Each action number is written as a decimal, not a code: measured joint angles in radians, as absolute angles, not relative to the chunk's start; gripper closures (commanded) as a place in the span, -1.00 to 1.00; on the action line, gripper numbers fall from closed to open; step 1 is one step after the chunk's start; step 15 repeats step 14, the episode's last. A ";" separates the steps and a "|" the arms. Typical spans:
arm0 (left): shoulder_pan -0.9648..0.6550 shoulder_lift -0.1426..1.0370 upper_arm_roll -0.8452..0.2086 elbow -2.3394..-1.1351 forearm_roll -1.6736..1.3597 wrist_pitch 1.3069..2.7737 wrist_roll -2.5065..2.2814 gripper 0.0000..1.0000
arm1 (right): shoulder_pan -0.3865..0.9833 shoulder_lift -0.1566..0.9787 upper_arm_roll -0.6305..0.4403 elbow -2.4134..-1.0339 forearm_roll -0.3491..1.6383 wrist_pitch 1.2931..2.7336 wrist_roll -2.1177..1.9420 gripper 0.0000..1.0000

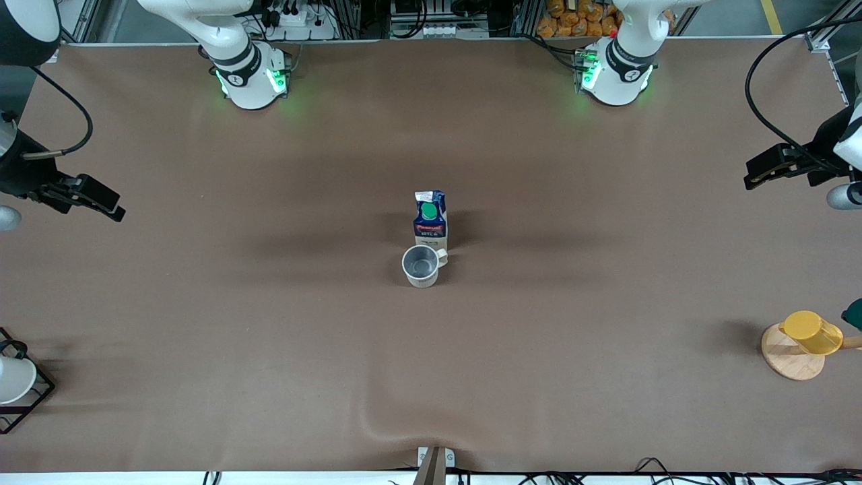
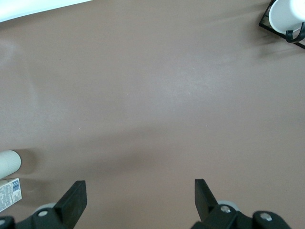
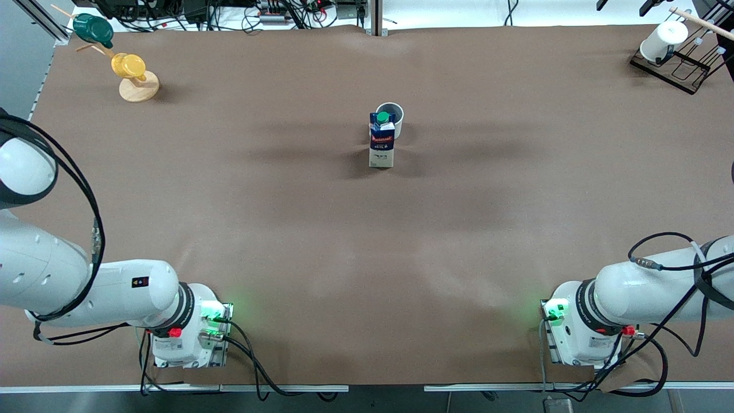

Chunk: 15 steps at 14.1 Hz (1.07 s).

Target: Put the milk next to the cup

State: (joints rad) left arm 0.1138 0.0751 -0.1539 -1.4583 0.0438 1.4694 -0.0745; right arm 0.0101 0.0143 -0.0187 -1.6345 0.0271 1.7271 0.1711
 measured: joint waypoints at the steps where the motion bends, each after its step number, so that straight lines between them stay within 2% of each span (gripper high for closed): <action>1: 0.113 0.075 -0.152 -1.460 0.044 1.469 -0.072 -1.00 | 0.010 0.014 -0.019 -1.634 0.027 1.727 0.171 -1.00; 9: 0.100 0.075 -0.152 -1.460 0.044 1.474 -0.071 -1.00 | 0.010 0.014 -0.019 -1.634 0.027 1.727 0.172 -1.00; 15: 0.090 0.080 -0.152 -1.468 0.044 1.530 -0.071 -1.00 | 0.010 0.014 -0.020 -1.634 0.022 1.726 0.172 -1.00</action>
